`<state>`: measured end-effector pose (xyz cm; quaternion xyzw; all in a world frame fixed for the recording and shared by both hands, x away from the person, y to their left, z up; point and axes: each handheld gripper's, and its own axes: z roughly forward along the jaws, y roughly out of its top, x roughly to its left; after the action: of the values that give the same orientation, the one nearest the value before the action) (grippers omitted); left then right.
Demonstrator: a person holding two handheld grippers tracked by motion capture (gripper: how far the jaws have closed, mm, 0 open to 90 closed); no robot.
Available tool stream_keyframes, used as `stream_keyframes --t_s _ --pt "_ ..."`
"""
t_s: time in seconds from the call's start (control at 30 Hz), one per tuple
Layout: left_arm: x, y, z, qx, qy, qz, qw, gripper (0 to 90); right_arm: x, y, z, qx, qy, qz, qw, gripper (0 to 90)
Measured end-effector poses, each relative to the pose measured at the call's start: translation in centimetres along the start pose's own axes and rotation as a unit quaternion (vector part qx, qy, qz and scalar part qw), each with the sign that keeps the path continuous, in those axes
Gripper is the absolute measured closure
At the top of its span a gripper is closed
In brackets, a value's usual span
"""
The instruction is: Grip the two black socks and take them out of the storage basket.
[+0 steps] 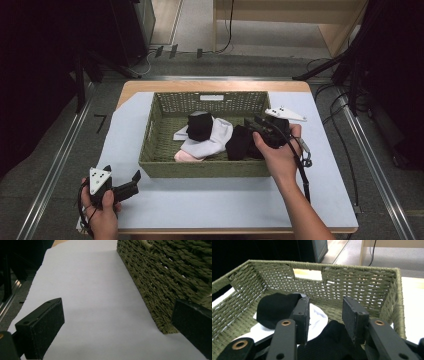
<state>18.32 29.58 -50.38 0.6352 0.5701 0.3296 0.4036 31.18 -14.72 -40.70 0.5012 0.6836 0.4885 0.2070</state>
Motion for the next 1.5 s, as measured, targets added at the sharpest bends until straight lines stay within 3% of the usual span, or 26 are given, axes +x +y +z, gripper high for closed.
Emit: stream_keyframes --t_s 0.13,0.2,0.3,0.37,0.4,0.43,0.47,0.53,0.57,0.63,0.67,0.7,0.73,0.77,0.8,0.83,0.87,0.9,0.93,1.0,1.1,1.2,1.3,1.33,1.37,1.5 --pt "0.0 0.0 0.0 0.001 0.001 0.0 1.0 0.0 0.2 0.5 0.1 -0.002 -0.006 0.0 1.0 59.5" --pt "0.0 0.0 0.0 0.002 0.0 -0.001 1.0 0.0 0.2 0.8 0.3 -0.037 -0.013 -0.008 0.9992 57.9" --pt "0.0 0.0 0.0 0.002 0.0 -0.001 1.0 0.0 0.1 1.0 0.9 -0.031 -0.034 -0.025 0.9987 58.7" --pt "0.0 0.0 0.1 0.002 0.0 -0.001 1.0 0.0 0.1 0.9 1.3 -0.02 -0.039 -0.035 0.9984 58.7" --pt "0.0 0.0 0.1 0.003 0.0 -0.001 1.0 0.0 -0.3 0.8 2.3 0.018 -0.021 -0.035 0.999 60.6" --pt "0.0 0.0 0.1 0.002 0.0 -0.001 1.0 0.0 -0.3 0.8 2.3 0.018 -0.021 -0.035 0.999 60.6" --pt "-0.1 0.0 0.1 0.001 -0.001 -0.001 1.0 0.0 -0.7 0.9 2.6 0.03 -0.012 -0.013 0.9994 65.4" --pt "0.0 0.0 0.0 0.0 -0.001 0.0 1.0 0.0 -0.9 0.9 2.8 0.03 -0.007 0.002 0.9995 65.4" --pt "-0.1 0.0 0.0 0.0 -0.001 0.001 1.0 0.0 -1.3 0.6 3.3 0.012 0.002 0.004 0.9999 65.2" --pt "-0.1 0.0 0.0 0.003 0.001 0.002 1.0 0.0 -1.3 0.4 3.7 0.021 -0.003 -0.006 0.9998 65.2" --pt "-0.1 0.0 0.1 0.003 0.001 0.003 1.0 0.0 -1.4 -0.2 4.6 0.054 -0.002 -0.013 0.9985 65.3" --pt "-0.2 0.0 0.1 0.002 0.001 0.004 1.0 0.0 -1.4 -0.2 4.6 0.054 -0.002 -0.013 0.9985 65.3" --pt "-0.2 0.0 0.1 0.002 0.002 0.005 1.0 0.0 -1.1 -0.7 5.1 0.071 -0.008 -0.032 0.9969 64.8" --pt "-0.2 0.0 0.1 0.002 0.002 0.004 1.0 0.0 -1.0 -0.8 5.2 0.071 -0.024 -0.039 0.9964 70.0" --pt "-0.2 0.0 0.1 0.002 0.002 0.004 1.0 0.0 -1.0 -0.8 5.2 0.071 -0.024 -0.039 0.9964 70.0" --pt "-0.2 0.0 0.0 0.001 0.003 0.005 1.0 0.0 -1.0 -0.7 5.1 0.086 -0.003 0.0 0.9963 69.6" --pt "-0.2 0.0 0.0 0.0 0.003 0.005 1.0 0.0 -0.9 -0.9 5.4 0.098 0.025 0.014 0.9948 68.3" --pt "-0.2 0.0 0.0 0.0 0.003 0.005 1.0 0.0 -0.9 -0.9 5.4 0.098 0.025 0.014 0.9948 68.3" --pt "-0.2 0.0 0.0 -0.001 0.004 0.007 1.0 0.0 -0.7 -1.1 5.9 0.13 0.026 0.002 0.9911 63.1" --pt "-0.2 0.0 0.0 0.0 0.003 0.008 1.0 0.0 -0.5 -1.1 6.3 0.145 0.028 -0.008 0.989 61.4" --pt "-0.2 0.0 0.0 0.0 0.003 0.008 1.0 0.0 -0.7 -1.3 6.8 0.169 0.017 0.004 0.9855 60.7" --pt "-0.2 -0.1 -0.1 -0.005 0.002 0.005 1.0 0.0 -0.8 -1.7 7.4 0.178 0.006 0.007 0.984 59.6" --pt "-0.2 -0.1 -0.1 -0.005 0.002 0.006 1.0 0.0 -0.7 -2.3 8.2 0.212 -0.011 -0.03 0.9768 56.5" --pt "-0.2 -0.1 -0.1 -0.005 0.002 0.006 1.0 0.0 -0.7 -2.3 8.2 0.212 -0.011 -0.03 0.9768 56.5" --pt "-0.2 -0.1 -0.1 -0.004 0.002 0.006 1.0 0.0 -0.7 -2.6 8.7 0.237 -0.014 -0.04 0.9706 54.4" --pt "-0.2 -0.1 -0.1 -0.005 0.003 0.007 1.0 0.0 -0.7 -2.9 9.1 0.245 -0.019 -0.049 0.968 52.8"
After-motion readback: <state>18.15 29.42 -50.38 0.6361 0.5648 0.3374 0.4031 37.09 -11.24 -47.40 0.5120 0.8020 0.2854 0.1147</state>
